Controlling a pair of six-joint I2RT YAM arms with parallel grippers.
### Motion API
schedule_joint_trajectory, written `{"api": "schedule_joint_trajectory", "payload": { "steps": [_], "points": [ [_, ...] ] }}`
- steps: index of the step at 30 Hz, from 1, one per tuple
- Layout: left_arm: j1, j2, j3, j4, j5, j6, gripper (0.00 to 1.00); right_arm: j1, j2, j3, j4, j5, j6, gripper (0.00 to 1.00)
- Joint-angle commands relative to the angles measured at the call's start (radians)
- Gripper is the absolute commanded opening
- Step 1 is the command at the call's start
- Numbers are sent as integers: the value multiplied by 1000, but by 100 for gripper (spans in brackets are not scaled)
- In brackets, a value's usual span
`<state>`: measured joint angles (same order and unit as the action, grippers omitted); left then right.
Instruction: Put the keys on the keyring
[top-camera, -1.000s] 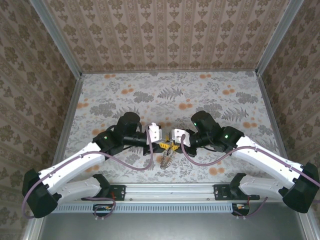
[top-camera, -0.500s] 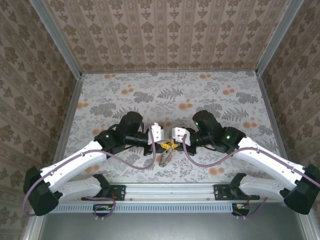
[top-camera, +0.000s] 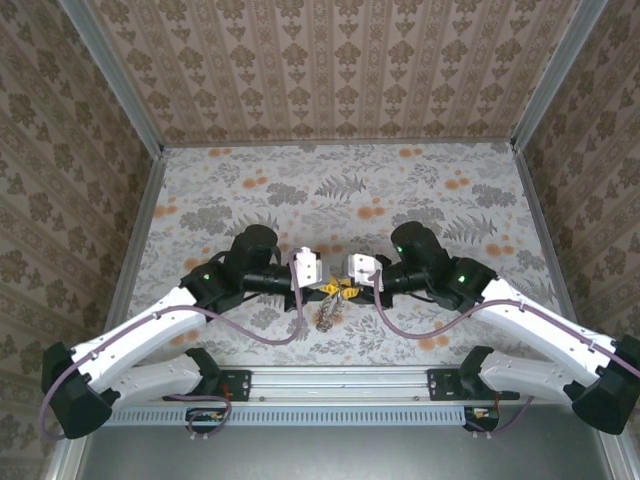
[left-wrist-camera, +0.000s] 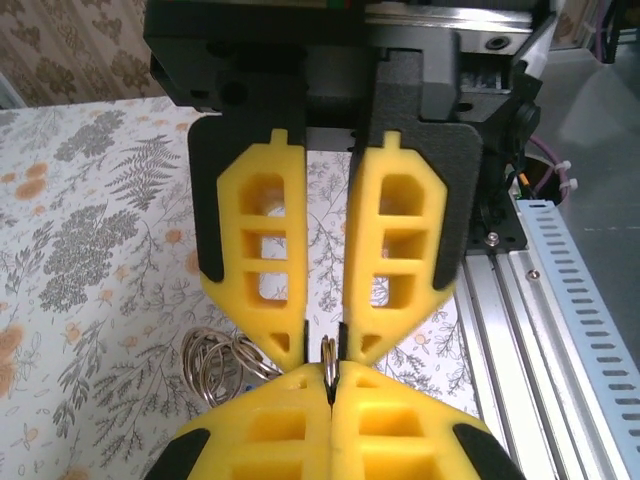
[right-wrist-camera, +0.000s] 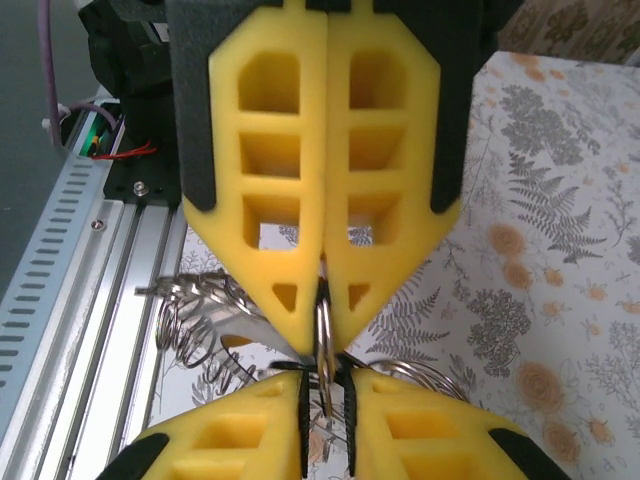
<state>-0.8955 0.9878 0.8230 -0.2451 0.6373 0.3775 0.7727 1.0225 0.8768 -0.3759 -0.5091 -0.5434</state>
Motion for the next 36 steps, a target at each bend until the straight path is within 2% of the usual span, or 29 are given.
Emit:
{"api": "schedule_joint_trajectory", "payload": {
  "steps": [1, 9, 13, 17, 19, 24, 33, 35, 36],
  "points": [
    [20, -48, -37, 104, 78, -22, 0, -18, -45, -31, 55, -41, 18, 16],
    [42, -61, -70, 178, 148, -55, 0, -23, -85, -42, 50, -98, 16, 13],
    [44, -57, -74, 189, 172, -65, 0, -24, -88, -48, 73, -108, 25, 21],
    [46, -60, -78, 196, 182, -71, 0, -24, -78, -45, 82, -110, 26, 23],
    [46, -59, -80, 197, 182, -74, 0, -23, -75, -42, 91, -116, 30, 22],
    [49, -58, -90, 229, 168, -91, 0, -23, -62, -36, 111, -142, 41, 11],
    [51, -50, -125, 335, 184, -139, 0, -22, -43, -79, 202, -166, 96, 17],
    [52, -56, -136, 359, 185, -141, 0, -22, -40, -81, 209, -167, 102, 16],
    [52, -59, -141, 370, 185, -143, 0, -22, -36, -80, 206, -163, 102, 12]
  ]
}}
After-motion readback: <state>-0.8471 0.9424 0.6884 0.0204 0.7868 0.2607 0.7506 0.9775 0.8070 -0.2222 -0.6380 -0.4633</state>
